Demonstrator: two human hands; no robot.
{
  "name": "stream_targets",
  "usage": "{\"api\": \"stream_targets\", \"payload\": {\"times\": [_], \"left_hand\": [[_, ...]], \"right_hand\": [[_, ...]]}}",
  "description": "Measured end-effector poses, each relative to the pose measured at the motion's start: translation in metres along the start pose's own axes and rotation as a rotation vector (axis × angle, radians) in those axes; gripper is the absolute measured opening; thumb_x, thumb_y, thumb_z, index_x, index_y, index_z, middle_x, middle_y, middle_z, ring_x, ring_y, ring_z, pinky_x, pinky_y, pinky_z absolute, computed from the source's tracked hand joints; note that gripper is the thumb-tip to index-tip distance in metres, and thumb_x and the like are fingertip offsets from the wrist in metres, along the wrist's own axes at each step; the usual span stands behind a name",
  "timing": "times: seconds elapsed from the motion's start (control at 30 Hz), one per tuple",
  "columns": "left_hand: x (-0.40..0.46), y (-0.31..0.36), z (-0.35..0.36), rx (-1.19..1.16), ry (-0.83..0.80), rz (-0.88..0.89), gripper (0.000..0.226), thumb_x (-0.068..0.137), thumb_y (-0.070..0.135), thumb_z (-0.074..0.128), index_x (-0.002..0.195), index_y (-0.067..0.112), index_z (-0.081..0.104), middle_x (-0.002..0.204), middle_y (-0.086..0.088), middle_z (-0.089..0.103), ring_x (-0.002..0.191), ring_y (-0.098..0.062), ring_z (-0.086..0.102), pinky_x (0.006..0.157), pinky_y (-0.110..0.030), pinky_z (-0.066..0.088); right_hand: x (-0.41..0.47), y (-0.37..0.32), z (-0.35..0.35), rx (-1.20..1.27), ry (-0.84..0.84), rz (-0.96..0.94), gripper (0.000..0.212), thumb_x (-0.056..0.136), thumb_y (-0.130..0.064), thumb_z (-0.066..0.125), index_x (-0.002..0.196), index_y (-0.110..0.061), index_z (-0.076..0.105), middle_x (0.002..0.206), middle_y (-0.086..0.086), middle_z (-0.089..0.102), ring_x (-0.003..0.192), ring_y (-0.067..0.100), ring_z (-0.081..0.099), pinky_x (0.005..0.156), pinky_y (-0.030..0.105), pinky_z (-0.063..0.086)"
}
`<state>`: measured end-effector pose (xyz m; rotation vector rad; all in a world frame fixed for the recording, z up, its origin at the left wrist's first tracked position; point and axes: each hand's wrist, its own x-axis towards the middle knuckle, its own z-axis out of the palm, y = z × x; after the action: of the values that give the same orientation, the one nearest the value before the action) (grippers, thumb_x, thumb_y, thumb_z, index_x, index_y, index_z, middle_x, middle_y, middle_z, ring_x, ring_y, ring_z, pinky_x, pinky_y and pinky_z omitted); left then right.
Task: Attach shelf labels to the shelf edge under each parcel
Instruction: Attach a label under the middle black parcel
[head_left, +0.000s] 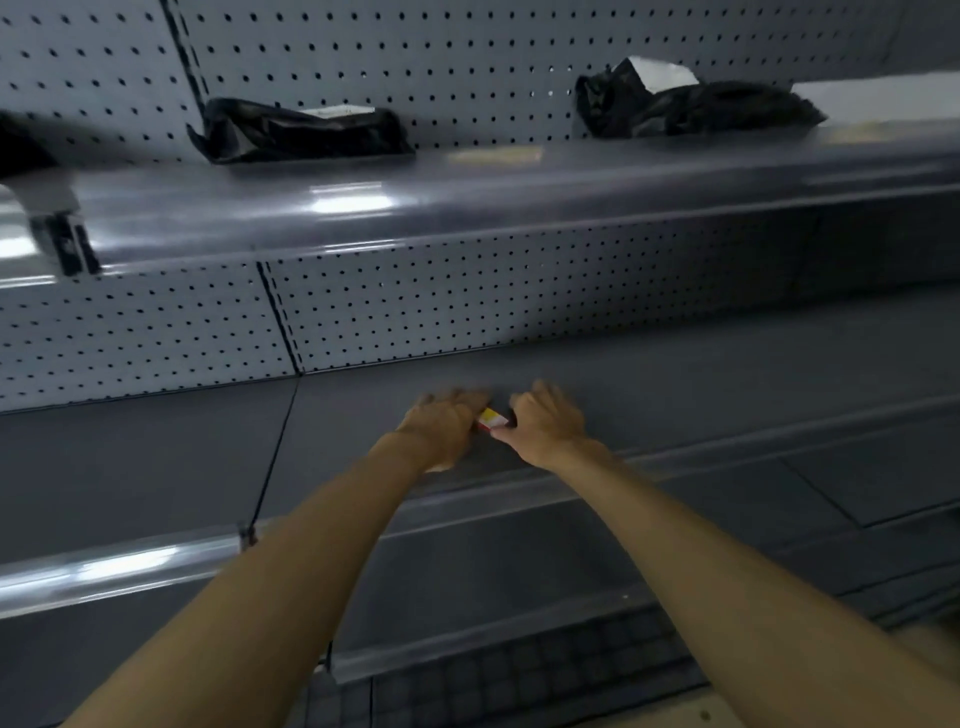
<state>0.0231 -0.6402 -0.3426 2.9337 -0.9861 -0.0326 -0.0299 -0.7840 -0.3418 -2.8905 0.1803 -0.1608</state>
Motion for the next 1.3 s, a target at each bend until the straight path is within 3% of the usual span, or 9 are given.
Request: {"api": "stream_targets", "payload": {"times": [0.13, 0.3, 0.43, 0.6, 0.73, 0.9, 1.07, 1.17, 1.3], "left_hand": [[0.010, -0.004, 0.003, -0.037, 0.069, 0.045, 0.029, 0.091, 0.013, 0.047, 0.118, 0.023, 0.052, 0.124, -0.005, 0.057, 0.117, -0.027, 0.050, 0.096, -0.043, 0.040], [0.005, -0.013, -0.022, -0.010, -0.004, 0.022, 0.029, 0.087, 0.015, 0.055, 0.115, 0.020, 0.060, 0.123, -0.007, 0.050, 0.120, -0.025, 0.044, 0.097, -0.039, 0.041], [-0.010, -0.018, -0.034, -0.068, 0.001, 0.014, 0.029, 0.086, 0.018, 0.060, 0.115, 0.018, 0.058, 0.121, -0.007, 0.054, 0.116, -0.026, 0.050, 0.095, -0.041, 0.047], [-0.052, -0.016, -0.056, -0.130, 0.204, 0.052, 0.028, 0.091, 0.025, 0.061, 0.119, 0.021, 0.060, 0.126, -0.003, 0.051, 0.119, -0.021, 0.046, 0.098, -0.040, 0.046], [-0.099, 0.000, -0.093, -0.139, 0.167, 0.046, 0.021, 0.096, 0.026, 0.051, 0.110, 0.019, 0.065, 0.120, -0.005, 0.056, 0.108, -0.024, 0.058, 0.090, -0.036, 0.046], [-0.150, 0.016, -0.167, -0.204, 0.108, -0.018, 0.018, 0.095, 0.027, 0.051, 0.103, 0.020, 0.066, 0.103, -0.004, 0.064, 0.095, -0.023, 0.061, 0.080, -0.033, 0.048], [-0.188, 0.021, -0.261, -0.298, 0.164, -0.048, 0.016, 0.092, 0.030, 0.056, 0.099, 0.023, 0.069, 0.100, -0.001, 0.069, 0.092, -0.021, 0.063, 0.076, -0.033, 0.048], [-0.199, 0.015, -0.323, -0.350, 0.198, -0.111, 0.015, 0.091, 0.031, 0.059, 0.096, 0.025, 0.071, 0.093, 0.002, 0.073, 0.086, -0.019, 0.066, 0.074, -0.033, 0.051], [-0.205, 0.002, -0.387, -0.359, 0.255, -0.135, 0.017, 0.090, 0.034, 0.061, 0.097, 0.024, 0.073, 0.096, 0.004, 0.071, 0.085, -0.015, 0.065, 0.074, -0.031, 0.050]], "right_hand": [[0.015, -0.005, 0.003, 0.068, -0.026, 0.041, 0.045, 0.088, -0.044, 0.063, 0.115, -0.009, 0.058, 0.128, 0.016, 0.048, 0.118, 0.034, 0.047, 0.094, 0.044, 0.042], [0.024, -0.012, -0.007, 0.356, -0.188, 0.131, 0.031, 0.074, -0.030, 0.078, 0.093, -0.006, 0.070, 0.101, 0.009, 0.065, 0.098, 0.028, 0.062, 0.084, 0.040, 0.051], [0.013, -0.021, -0.019, 0.518, -0.244, 0.134, 0.014, 0.081, -0.004, 0.068, 0.088, -0.008, 0.057, 0.092, 0.007, 0.056, 0.094, 0.023, 0.055, 0.082, 0.034, 0.045], [-0.014, -0.036, -0.045, 0.473, -0.193, 0.005, 0.014, 0.080, -0.003, 0.059, 0.084, -0.004, 0.071, 0.086, 0.018, 0.069, 0.081, 0.031, 0.065, 0.066, 0.033, 0.043], [-0.060, -0.054, -0.090, 0.454, -0.161, -0.085, 0.016, 0.089, -0.005, 0.057, 0.097, -0.006, 0.070, 0.090, 0.006, 0.059, 0.084, 0.019, 0.058, 0.075, 0.031, 0.044], [-0.103, -0.074, -0.155, 0.425, -0.140, -0.152, 0.015, 0.093, -0.011, 0.056, 0.097, -0.013, 0.070, 0.093, 0.001, 0.068, 0.084, 0.013, 0.063, 0.078, 0.034, 0.054], [-0.117, -0.111, -0.249, 0.469, -0.095, -0.206, 0.015, 0.093, -0.007, 0.057, 0.098, -0.008, 0.070, 0.088, 0.001, 0.065, 0.070, 0.009, 0.058, 0.064, 0.026, 0.049], [-0.114, -0.138, -0.310, 0.529, -0.064, -0.240, 0.012, 0.092, -0.006, 0.059, 0.094, -0.004, 0.070, 0.076, 0.003, 0.065, 0.062, 0.011, 0.058, 0.062, 0.032, 0.051], [-0.101, -0.167, -0.374, 0.560, -0.053, -0.274, 0.009, 0.090, -0.004, 0.061, 0.090, -0.002, 0.071, 0.064, -0.005, 0.058, 0.055, 0.004, 0.052, 0.055, 0.020, 0.042]]}}
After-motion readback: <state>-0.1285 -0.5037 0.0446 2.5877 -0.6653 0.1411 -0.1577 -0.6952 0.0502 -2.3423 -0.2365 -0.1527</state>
